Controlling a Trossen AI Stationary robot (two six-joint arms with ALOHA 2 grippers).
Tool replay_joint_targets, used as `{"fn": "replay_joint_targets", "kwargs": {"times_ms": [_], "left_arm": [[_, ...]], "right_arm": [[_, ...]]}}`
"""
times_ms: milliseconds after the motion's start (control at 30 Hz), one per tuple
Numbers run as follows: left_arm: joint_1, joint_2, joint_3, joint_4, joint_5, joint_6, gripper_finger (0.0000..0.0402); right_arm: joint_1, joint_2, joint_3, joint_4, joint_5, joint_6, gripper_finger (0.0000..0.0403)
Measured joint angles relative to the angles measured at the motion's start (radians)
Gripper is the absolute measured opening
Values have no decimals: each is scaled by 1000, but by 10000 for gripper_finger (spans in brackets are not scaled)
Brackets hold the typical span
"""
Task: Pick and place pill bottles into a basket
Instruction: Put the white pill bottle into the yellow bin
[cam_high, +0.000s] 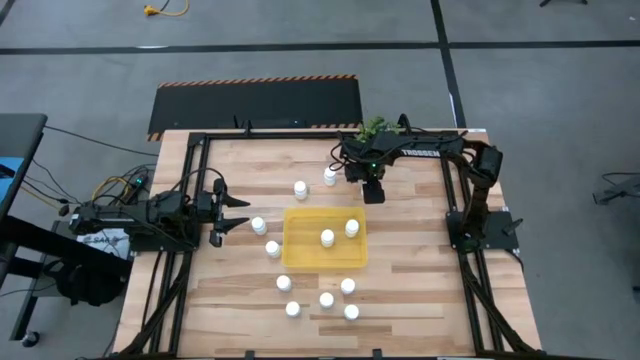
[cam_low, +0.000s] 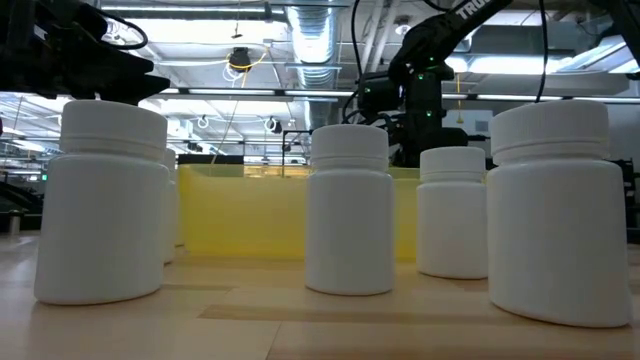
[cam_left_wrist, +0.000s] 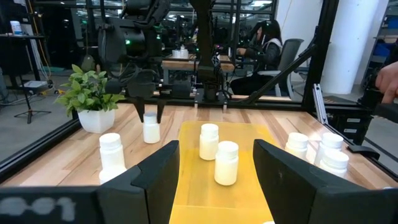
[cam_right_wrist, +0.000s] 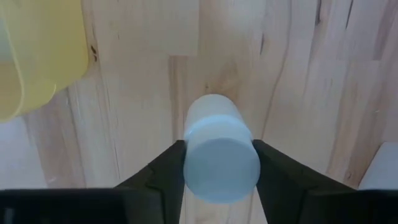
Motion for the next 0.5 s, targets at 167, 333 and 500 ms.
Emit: {"fn": "replay_joint_targets", "kwargs": {"times_ms": [167, 333, 500], "left_arm": [[0, 0, 0, 0, 0, -1, 194], [0, 0, 0, 0, 0, -6, 194], [0, 0, 0, 0, 0, -7, 194]], "right_arm": [[1, 0, 0, 0, 0, 15, 171], [1, 1, 11, -37, -1, 16, 150], [1, 1, 60, -64, -1, 16, 150]]}}
